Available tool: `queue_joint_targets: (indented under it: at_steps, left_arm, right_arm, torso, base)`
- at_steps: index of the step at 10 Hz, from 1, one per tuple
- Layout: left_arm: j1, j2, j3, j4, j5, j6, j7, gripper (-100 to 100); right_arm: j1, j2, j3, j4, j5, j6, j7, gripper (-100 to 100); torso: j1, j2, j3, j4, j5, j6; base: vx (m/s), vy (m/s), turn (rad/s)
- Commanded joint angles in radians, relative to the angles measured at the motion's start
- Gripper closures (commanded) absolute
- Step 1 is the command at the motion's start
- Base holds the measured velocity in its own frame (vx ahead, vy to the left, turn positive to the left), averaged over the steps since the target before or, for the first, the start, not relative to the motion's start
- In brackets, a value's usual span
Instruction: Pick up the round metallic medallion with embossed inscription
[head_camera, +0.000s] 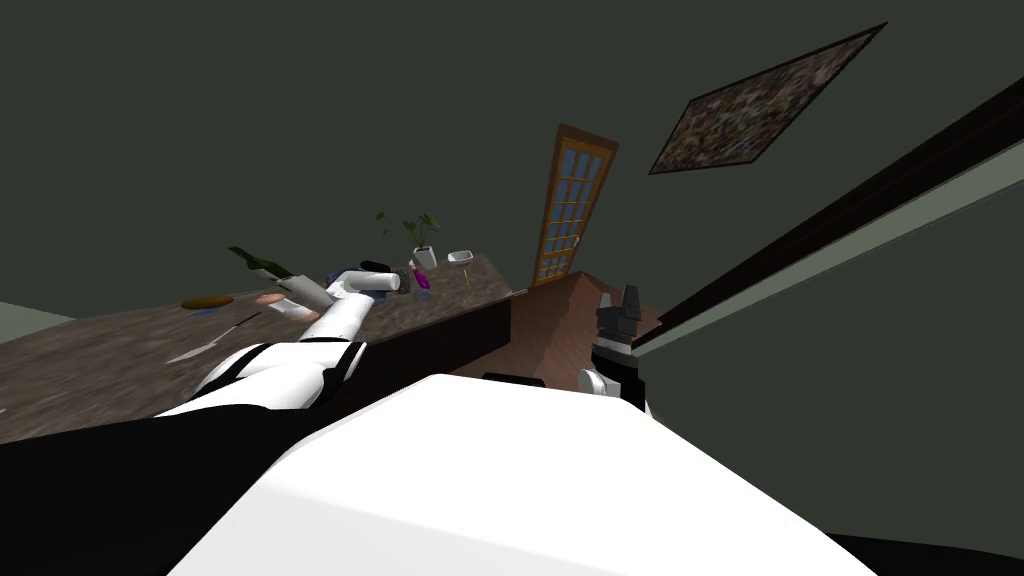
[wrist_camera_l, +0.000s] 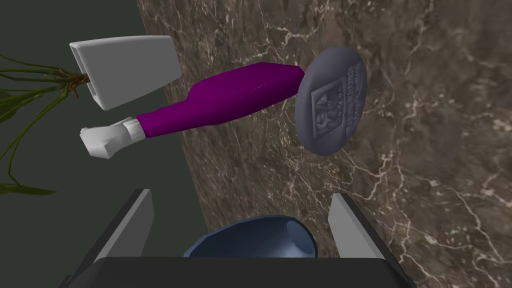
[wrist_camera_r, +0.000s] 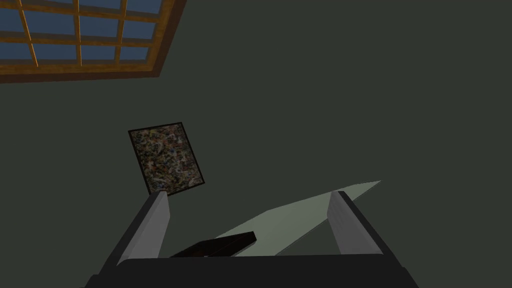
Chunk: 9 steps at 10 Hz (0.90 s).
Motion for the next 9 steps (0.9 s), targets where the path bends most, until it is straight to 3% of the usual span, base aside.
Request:
queue_joint_targets:
  at_steps: [1,3,4,6,7,9]
  left_arm:
    - [-0.031,0.031,-0.008,0.050,0.028,0.050,-0.008,-100]
    - [-0.031,0.031,-0.008,0.090,0.028,0.058,-0.008,-100]
    - [-0.055,0.060,-0.015,0.124,0.053,0.106,-0.011,-100]
    - [-0.055,0.060,-0.015,0.164,0.053,0.119,-0.011,-100]
    - [-0.076,0.088,-0.023,0.204,0.077,0.169,-0.015,-100]
    - [-0.076,0.088,-0.023,0.234,0.077,0.179,-0.015,-100]
  right_arm:
    - [0.000,0.000,0.000,0.000,0.000,0.000,0.000,0]
    - [0.000,0.000,0.000,0.000,0.000,0.000,0.000,0]
    - [0.000,0.000,0.000,0.000,0.000,0.000,0.000,0]
    - [0.000,0.000,0.000,0.000,0.000,0.000,0.000,0]
    - [0.000,0.000,0.000,0.000,0.000,0.000,0.000,0]
    - [0.000,0.000,0.000,0.000,0.000,0.000,0.000,0]
  torso:
    - [0.000,0.000,0.000,0.000,0.000,0.000]
    - [0.001,-0.001,-0.001,0.000,0.000,0.000]
    - [0.001,-0.001,0.000,0.000,0.000,0.000]
    - [0.001,-0.001,-0.001,0.000,0.000,0.000]
    - [0.001,-0.001,-0.001,0.000,0.000,0.000]
    - [0.001,-0.002,-0.001,0.000,0.000,0.000]
  base:
    - [0.019,0.013,-0.231]
    - [0.019,0.025,-0.077]
    - [0.020,0.019,-0.238]
    - [0.023,0.024,-0.049]
    - [0.026,0.023,-0.219]
    - [0.022,0.027,-0.059]
